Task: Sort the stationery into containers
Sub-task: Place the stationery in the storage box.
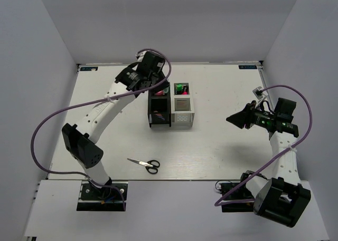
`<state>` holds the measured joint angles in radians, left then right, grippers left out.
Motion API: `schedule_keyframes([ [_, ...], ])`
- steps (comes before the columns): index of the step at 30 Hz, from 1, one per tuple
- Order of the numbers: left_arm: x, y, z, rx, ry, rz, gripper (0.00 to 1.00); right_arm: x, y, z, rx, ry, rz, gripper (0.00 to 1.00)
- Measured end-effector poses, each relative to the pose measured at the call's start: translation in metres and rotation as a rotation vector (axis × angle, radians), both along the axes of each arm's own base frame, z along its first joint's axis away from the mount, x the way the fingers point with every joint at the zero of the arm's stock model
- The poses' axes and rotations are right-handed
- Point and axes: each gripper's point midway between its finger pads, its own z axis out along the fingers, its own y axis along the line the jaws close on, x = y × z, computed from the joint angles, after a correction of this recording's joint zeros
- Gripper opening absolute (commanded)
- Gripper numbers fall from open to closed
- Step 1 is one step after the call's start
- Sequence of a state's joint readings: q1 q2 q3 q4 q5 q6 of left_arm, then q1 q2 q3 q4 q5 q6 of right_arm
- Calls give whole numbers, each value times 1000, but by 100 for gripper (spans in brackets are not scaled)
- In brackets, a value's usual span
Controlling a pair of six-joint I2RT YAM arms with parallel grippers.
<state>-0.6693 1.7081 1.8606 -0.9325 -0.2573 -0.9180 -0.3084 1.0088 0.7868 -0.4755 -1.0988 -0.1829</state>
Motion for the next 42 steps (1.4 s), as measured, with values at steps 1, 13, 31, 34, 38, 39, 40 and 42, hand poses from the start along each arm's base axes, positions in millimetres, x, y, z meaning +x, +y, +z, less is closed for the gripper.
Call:
schedule_keyframes([
  [1,0,5,-6,-7,30,-4,0,0,0,0,2,-1,2,44],
  [13,-42,13,-65,-173,378,38,0,0,-1,0,5,1,-1,44],
  [31,-39,26,-72,-231,455,88,0,0,-4,2,13,-4,-9,44],
  [34,-36,29,-75,-230,461,101,0,0,-4,2,15,-4,-11,44],
  [38,-32,33,-90,-217,494,121,0,0,-5,3,18,-5,-12,44],
  [39,-32,34,-94,-214,505,125,0,0,-5,3,18,-5,-13,44],
  [40,-30,34,-99,-209,515,129,0,0,-5,3,18,-5,-14,44],
  [42,-28,34,-107,-203,531,135,0,1,-6,3,18,-5,-16,44],
])
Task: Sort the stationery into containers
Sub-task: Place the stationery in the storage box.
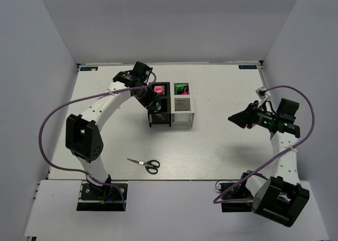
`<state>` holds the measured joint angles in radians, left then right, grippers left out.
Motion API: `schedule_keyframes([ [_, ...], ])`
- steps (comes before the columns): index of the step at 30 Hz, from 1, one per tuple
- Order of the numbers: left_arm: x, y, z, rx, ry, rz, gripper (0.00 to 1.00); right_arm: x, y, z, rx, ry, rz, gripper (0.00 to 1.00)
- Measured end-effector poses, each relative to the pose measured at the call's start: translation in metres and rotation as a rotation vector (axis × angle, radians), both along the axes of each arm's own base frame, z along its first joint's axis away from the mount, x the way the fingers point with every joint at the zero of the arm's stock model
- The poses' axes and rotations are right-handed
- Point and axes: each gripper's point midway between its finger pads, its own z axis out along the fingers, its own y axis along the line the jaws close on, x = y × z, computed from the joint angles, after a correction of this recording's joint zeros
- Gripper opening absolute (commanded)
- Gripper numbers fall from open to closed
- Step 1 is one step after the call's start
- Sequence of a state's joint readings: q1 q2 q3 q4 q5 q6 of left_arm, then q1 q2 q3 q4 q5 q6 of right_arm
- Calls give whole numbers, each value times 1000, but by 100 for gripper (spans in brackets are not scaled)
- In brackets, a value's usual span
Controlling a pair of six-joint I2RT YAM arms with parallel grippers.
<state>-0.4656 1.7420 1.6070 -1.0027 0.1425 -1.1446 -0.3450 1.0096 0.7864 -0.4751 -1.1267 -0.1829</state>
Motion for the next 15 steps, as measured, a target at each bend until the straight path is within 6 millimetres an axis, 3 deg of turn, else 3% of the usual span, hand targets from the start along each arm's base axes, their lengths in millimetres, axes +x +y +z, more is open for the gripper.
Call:
schedule_keyframes([
  [3,1,0,-9,8,18,2,1,0,-1,0,1,0,-2,44],
  [5,2,2,-11,11,24,6,7,0,0,0,2,1,-1,44],
  [6,3,2,-12,10,25,7,12,0,-1,0,2,1,-2,44],
  [10,6,3,-15,4,32,14,46,-1,-1,-3,5,8,-6,44],
  [15,11,7,-20,-1,49,31,67,-1,-2,-3,7,10,-7,44],
])
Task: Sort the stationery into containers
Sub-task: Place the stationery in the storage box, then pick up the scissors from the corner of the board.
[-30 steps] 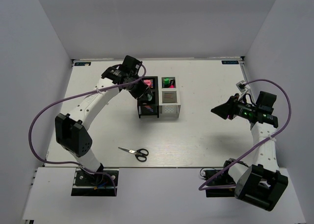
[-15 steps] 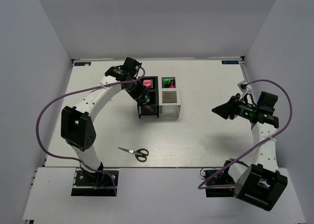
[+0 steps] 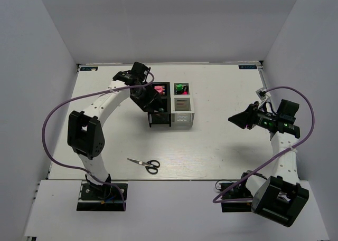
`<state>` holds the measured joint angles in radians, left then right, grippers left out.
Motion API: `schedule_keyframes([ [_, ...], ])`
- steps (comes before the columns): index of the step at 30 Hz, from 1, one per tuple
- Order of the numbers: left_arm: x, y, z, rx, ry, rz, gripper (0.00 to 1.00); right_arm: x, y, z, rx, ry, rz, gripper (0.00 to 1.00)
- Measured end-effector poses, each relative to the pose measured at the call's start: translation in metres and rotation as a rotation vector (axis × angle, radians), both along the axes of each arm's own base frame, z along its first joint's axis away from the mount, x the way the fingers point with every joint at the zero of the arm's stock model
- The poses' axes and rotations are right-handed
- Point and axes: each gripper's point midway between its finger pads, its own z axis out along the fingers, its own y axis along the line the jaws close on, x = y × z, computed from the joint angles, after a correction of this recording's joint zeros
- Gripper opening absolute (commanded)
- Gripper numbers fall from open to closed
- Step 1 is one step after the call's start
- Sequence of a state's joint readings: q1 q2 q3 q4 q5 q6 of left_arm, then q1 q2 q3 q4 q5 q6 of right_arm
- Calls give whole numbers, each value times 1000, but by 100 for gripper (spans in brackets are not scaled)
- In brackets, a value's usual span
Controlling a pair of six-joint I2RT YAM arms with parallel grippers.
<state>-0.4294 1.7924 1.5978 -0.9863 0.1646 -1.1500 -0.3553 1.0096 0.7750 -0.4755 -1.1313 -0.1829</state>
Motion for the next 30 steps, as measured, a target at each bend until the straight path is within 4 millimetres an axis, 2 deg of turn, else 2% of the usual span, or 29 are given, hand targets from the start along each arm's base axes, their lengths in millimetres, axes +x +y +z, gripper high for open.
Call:
schedule_keyframes([
  [4,3,2,0,-6,1,8,71,0,-1,0,1,0,-3,44],
  [7,4,0,3,-15,-3,7,59,0,-1,0,2,0,-3,44],
  [8,4,-1,6,-20,-8,3,53,0,-1,0,2,0,-3,44],
  [10,7,-5,15,-32,-33,-19,26,0,-1,0,4,-1,-2,40],
  [11,9,-8,22,-37,-55,-38,13,0,-1,0,3,-2,-1,33],
  [12,10,-12,31,-37,-85,-69,0,0,-1,1,3,-6,2,19],
  [13,11,-17,42,-37,-122,-104,0,-1,0,1,6,-8,6,0],
  [16,5,-36,86,-26,-304,-287,0,-6,6,4,6,-63,70,0],
  [17,-5,-39,98,-9,-367,-360,6,-11,9,4,0,-93,108,11],
  [18,-18,-40,109,15,-435,-437,35,-17,14,5,0,-113,155,21],
  [19,-35,-38,115,46,-500,-507,44,-22,20,7,-9,-143,205,29],
  [20,-58,-30,115,90,-541,-570,49,-26,26,10,-21,-185,264,45],
  [21,-82,-19,110,139,-568,-625,54,-30,33,12,-35,-219,323,54],
  [22,-106,-8,104,176,-585,-679,61,-33,40,17,-47,-246,377,58],
  [24,-145,20,79,254,-588,-751,61,-31,53,28,-68,-309,479,60],
  [25,-160,32,63,295,-578,-779,58,-30,61,32,-83,-321,526,57],
  [26,-173,45,45,344,-556,-804,52,-26,67,35,-102,-332,561,50],
  [27,-184,55,28,391,-526,-837,42,-24,74,34,-114,-315,584,14],
  [28,-193,59,14,424,-500,-875,16,-21,79,31,-145,-303,597,0],
  [29,-199,60,2,463,-485,-923,7,-17,84,25,-178,-285,599,0],
  [30,-204,60,-9,504,-473,-986,3,-14,88,19,-204,-260,589,0],
])
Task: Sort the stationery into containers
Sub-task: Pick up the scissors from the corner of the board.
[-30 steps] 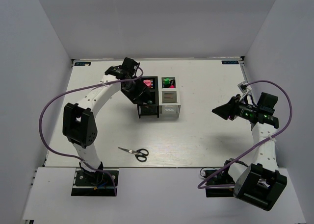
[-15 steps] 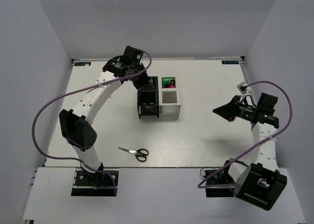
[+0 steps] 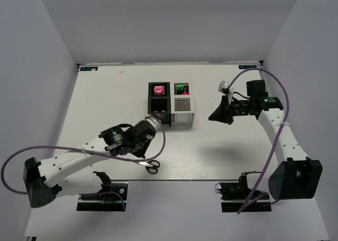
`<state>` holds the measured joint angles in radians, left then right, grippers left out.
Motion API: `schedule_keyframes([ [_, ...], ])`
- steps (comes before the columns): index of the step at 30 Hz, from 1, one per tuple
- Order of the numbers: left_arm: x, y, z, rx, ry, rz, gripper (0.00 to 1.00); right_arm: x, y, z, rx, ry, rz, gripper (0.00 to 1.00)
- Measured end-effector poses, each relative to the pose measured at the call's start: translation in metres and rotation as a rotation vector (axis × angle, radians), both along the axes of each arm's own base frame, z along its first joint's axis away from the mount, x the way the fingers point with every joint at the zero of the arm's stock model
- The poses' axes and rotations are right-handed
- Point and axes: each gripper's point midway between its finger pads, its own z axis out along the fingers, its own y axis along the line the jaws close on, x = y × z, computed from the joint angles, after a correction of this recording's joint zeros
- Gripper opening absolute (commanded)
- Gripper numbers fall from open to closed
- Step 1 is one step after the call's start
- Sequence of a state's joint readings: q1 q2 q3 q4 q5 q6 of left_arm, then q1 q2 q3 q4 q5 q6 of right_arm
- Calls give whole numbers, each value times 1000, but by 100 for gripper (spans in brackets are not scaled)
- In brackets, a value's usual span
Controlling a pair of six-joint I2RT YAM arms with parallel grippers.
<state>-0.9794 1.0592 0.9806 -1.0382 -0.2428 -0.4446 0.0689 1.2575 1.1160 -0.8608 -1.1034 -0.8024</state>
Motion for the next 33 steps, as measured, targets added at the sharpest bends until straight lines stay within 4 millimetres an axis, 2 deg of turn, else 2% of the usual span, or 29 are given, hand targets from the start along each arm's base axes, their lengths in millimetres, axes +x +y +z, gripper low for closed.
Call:
schedule_keyframes([
  [1,-6,-4,-10,50,5,-67,1,2,4,-6,-25,14,-19,0],
  [2,-10,-9,-19,91,5,-135,1,3,6,-11,-42,29,-40,4],
  [4,-15,-20,-30,167,-4,-292,6,3,8,-17,-53,55,-81,23],
  [5,-15,-27,-35,194,-12,-368,13,2,9,-19,-56,61,-101,25],
  [8,-9,-42,-45,255,-23,-539,25,-2,9,-20,-54,64,-138,28],
  [12,6,-62,-59,287,12,-667,29,-13,4,-28,-61,62,-176,32],
  [17,26,-69,-83,264,114,-665,36,-25,0,-47,-81,95,-194,33],
  [20,30,-68,-92,249,159,-640,36,-26,-2,-51,-91,98,-202,34],
  [25,28,-72,-95,226,179,-614,28,-25,-3,-49,-93,86,-210,34],
  [27,26,-73,-95,218,184,-615,28,-25,-3,-50,-96,86,-212,34],
  [33,17,-70,-102,215,217,-643,41,-24,-4,-51,-103,85,-220,34],
])
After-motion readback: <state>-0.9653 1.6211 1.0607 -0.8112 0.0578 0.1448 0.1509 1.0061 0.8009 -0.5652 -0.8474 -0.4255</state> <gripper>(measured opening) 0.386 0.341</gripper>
